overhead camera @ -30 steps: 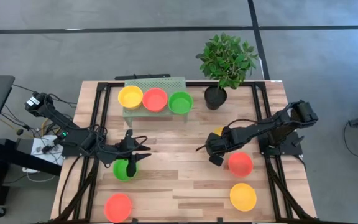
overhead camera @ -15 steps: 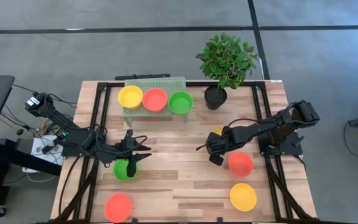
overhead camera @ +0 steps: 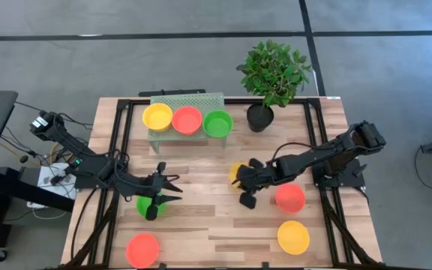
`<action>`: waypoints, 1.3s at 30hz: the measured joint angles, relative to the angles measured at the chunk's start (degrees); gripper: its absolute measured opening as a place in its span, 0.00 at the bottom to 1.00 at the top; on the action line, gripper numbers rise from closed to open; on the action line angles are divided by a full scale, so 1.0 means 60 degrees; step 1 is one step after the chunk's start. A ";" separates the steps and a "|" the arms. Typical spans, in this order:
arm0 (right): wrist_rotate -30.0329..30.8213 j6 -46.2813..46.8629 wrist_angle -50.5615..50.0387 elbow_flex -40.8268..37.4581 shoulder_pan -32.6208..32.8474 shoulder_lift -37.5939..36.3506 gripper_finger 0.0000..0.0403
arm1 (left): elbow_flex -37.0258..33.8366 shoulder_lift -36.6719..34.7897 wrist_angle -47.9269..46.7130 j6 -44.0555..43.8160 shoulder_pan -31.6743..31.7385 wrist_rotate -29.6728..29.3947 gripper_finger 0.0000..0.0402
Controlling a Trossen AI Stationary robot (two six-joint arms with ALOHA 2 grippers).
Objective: Pick & Place Mini bowls
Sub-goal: Stack the yellow bowl on top of the yellow bowl on the shelf
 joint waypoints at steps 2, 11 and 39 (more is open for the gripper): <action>-0.0174 -0.0042 0.0654 0.0362 0.0104 0.0125 0.01 | 0.0000 0.0000 0.0383 0.0599 0.0007 0.0034 0.26; -0.1304 -0.1694 -0.0285 0.3337 0.0294 0.2473 0.00 | 0.0004 0.0256 0.0928 0.1706 0.1020 0.1610 0.33; -0.2431 -0.4741 -0.2771 0.8034 -0.0087 0.5054 0.02 | 0.0004 0.2699 0.0841 0.2269 0.2007 0.3544 0.09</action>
